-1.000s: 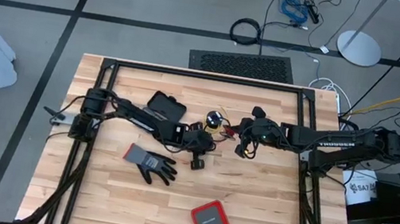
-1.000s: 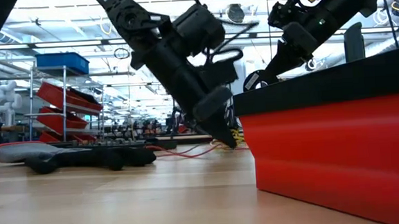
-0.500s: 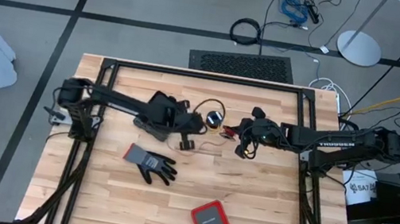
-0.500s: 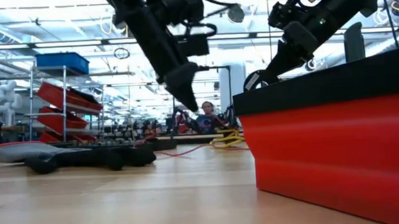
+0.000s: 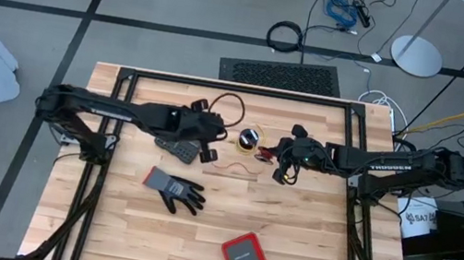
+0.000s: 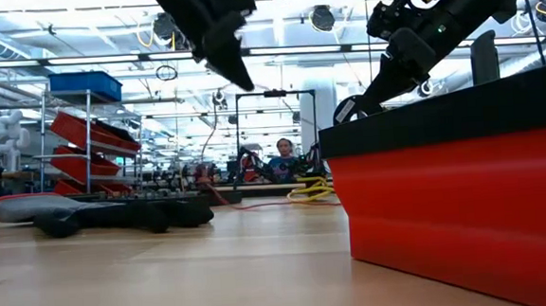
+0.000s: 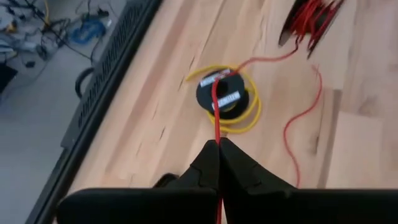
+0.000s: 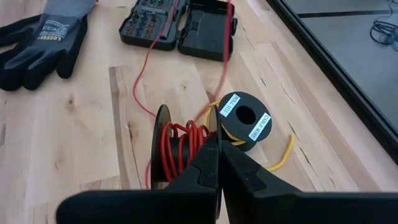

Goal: Coil cords
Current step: Coil the red wire onto the spool

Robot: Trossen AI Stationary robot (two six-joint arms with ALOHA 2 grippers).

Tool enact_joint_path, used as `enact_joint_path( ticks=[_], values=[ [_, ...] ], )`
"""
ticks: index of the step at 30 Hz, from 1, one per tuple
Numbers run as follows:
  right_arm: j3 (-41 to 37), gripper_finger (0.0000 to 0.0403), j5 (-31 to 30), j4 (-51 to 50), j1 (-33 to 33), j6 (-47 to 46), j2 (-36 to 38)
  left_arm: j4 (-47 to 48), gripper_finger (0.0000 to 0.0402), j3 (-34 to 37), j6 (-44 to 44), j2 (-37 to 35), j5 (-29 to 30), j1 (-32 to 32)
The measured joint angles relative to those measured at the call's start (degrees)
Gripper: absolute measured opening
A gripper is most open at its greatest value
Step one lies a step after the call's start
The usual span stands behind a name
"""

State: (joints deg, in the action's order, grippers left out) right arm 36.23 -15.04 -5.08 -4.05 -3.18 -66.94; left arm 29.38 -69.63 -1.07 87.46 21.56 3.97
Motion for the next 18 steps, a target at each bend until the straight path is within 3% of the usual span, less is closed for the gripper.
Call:
enact_joint_path(
  ticks=[9, 18],
  values=[
    [0.0, 0.0, -2.7, 0.7, -0.2, 0.8, 0.0, -2.8, 0.0, 0.0, 0.0, -5.3, -0.5, -4.2],
    [0.0, 0.0, -2.6, 3.4, -0.4, 0.9, -2.1, -12.3, 0.0, 0.0, 1.0, -5.5, -2.6, -6.4]
  ],
)
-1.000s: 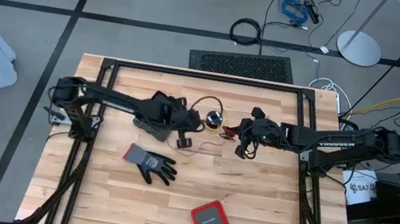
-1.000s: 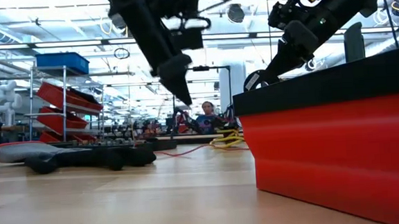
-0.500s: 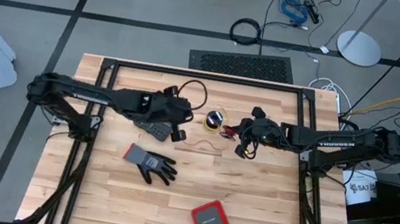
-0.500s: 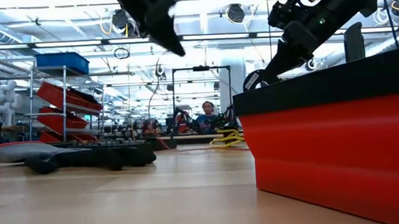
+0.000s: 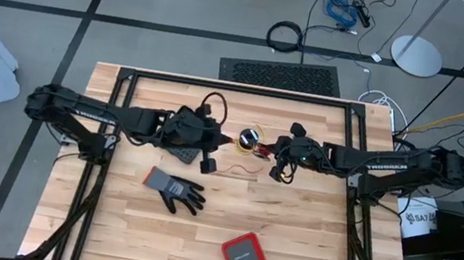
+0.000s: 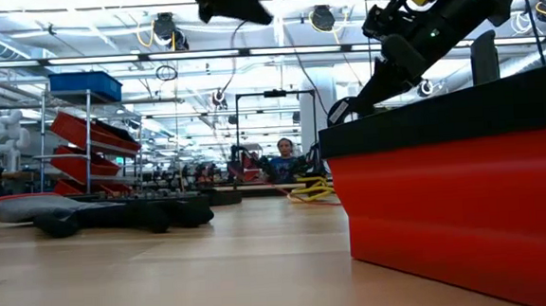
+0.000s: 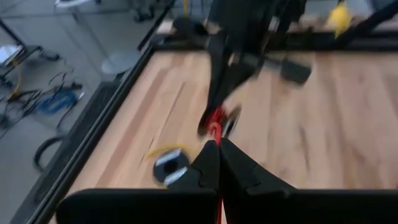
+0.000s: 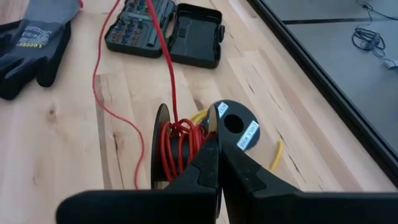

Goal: Coil cords
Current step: Coil the red wire onto the spool

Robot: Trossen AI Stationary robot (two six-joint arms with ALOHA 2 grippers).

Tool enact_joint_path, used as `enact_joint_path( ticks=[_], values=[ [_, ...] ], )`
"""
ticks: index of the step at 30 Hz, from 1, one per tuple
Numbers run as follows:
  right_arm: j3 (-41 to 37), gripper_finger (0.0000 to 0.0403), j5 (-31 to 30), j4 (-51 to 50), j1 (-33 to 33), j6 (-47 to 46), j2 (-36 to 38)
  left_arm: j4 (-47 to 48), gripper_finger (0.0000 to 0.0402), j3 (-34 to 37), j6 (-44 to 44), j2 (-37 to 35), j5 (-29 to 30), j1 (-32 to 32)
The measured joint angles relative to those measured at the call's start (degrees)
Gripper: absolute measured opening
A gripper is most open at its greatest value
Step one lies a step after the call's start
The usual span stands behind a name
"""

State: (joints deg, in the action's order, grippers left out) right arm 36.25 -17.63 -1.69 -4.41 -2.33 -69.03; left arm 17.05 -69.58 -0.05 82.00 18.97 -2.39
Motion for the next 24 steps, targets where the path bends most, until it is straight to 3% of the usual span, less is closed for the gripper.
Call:
enact_joint_path(
  ticks=[10, 24],
  values=[
    [0.0, 0.0, -0.1, 12.2, -0.1, 1.5, -7.0, -12.5, 0.0, 0.0, -0.6, 5.6, -4.5, 0.0],
    [0.0, 0.0, -0.1, 17.9, -1.2, 1.5, -7.3, -28.2, 0.0, 0.0, -1.2, 17.6, -13.5, 0.0]
  ],
)
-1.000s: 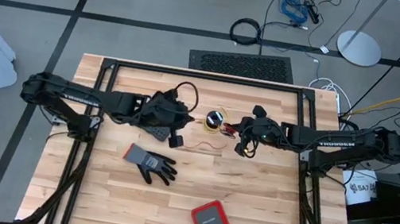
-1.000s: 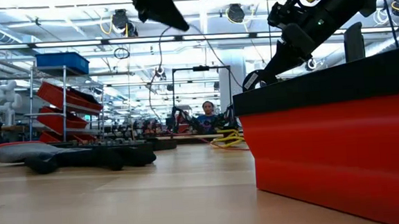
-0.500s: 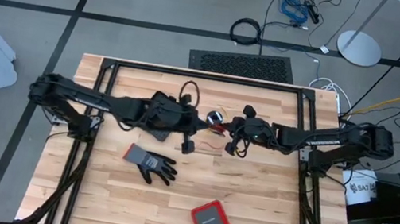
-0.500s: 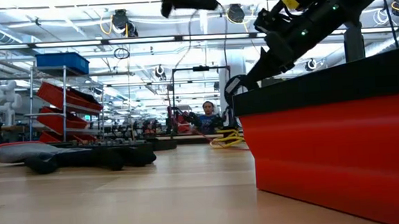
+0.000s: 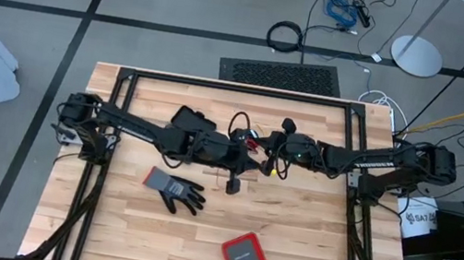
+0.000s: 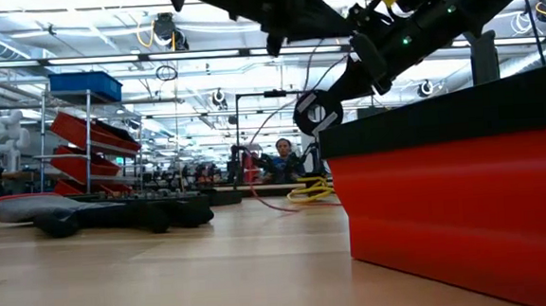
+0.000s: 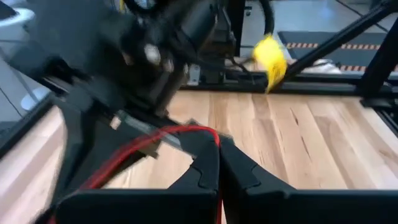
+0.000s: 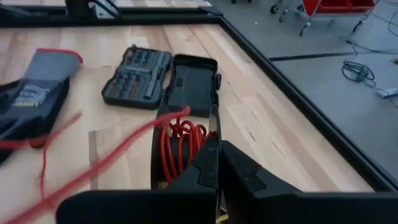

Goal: Coil cords
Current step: Coil the red wire onto the spool

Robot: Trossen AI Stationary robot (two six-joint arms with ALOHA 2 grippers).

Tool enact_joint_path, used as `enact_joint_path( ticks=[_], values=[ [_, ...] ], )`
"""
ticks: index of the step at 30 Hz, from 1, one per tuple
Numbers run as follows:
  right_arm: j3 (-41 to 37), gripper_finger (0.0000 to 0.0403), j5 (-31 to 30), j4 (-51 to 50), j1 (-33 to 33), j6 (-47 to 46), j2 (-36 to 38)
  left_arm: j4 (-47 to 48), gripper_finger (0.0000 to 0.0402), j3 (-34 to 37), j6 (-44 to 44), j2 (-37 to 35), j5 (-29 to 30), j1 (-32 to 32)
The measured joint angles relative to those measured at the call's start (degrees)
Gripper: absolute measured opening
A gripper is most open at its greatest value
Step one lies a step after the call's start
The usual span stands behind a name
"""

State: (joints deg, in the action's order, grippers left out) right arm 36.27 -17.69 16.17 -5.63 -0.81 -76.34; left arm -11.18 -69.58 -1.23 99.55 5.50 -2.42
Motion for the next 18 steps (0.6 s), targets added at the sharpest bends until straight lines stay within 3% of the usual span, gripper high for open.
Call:
enact_joint_path(
  ticks=[12, 18],
  values=[
    [-0.2, 0.0, 0.2, 3.4, 0.0, 1.5, -0.1, -1.5, 0.0, -0.1, -1.2, 2.0, 0.2, -1.9],
    [-0.1, 0.0, -0.3, 4.9, 0.0, -0.8, -0.1, 3.0, 0.0, -0.2, 0.3, 1.2, 0.8, -3.2]
  ],
)
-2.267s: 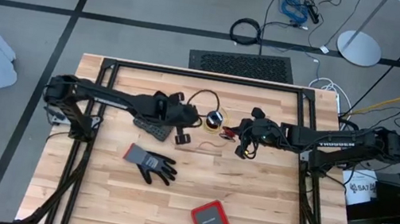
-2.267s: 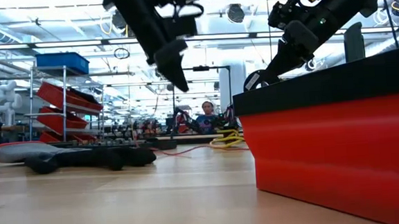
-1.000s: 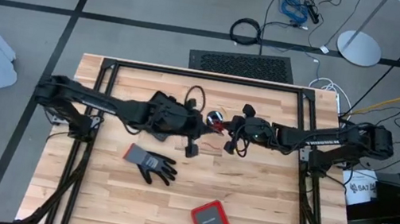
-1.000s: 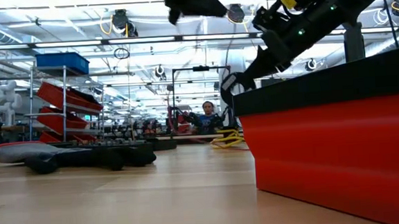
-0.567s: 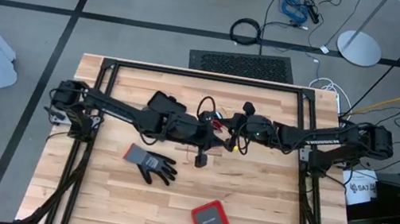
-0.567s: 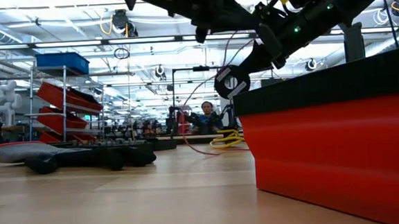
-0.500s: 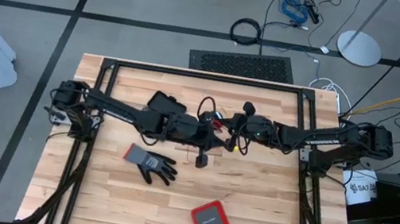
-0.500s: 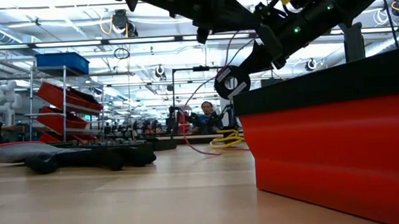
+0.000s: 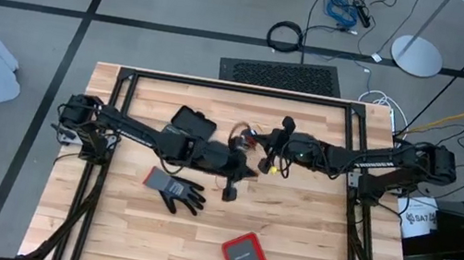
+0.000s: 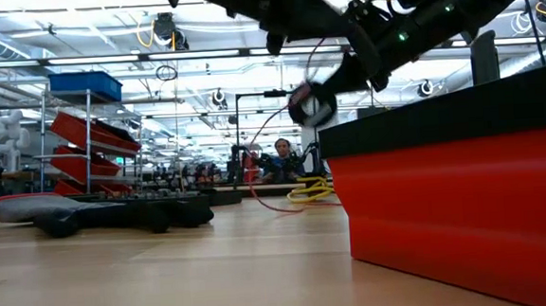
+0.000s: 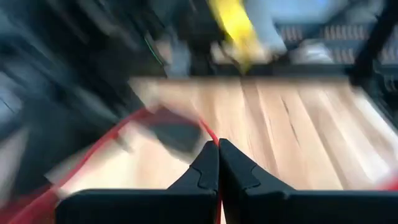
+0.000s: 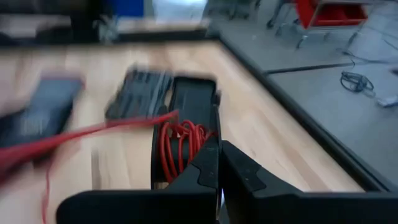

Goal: Coil cords
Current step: Coil the red wire onto the spool

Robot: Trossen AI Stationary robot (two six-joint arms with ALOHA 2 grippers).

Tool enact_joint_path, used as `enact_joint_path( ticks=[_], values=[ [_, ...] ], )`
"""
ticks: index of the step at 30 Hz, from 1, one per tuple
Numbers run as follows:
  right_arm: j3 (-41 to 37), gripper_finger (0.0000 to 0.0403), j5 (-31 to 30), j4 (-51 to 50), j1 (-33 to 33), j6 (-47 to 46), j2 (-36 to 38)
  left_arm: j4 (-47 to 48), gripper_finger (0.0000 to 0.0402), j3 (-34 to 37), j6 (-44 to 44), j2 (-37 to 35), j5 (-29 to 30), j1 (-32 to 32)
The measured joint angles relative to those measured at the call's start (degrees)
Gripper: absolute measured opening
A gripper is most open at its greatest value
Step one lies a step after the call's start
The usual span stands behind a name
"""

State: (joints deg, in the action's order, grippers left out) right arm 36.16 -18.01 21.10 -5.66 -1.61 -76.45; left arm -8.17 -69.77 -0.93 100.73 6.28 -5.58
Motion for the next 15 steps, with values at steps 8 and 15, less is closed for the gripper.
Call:
enact_joint_path(
  ticks=[8, 15],
  values=[
    [0.2, 0.0, 1.9, 2.2, 0.0, 0.1, 0.5, 4.9, 0.0, 0.1, 0.0, -1.6, 3.7, -0.5],
    [0.2, 0.0, 3.5, 2.9, 0.2, -0.4, 1.5, 3.1, 0.0, 0.2, 0.0, 1.1, 5.6, -0.4]
  ],
)
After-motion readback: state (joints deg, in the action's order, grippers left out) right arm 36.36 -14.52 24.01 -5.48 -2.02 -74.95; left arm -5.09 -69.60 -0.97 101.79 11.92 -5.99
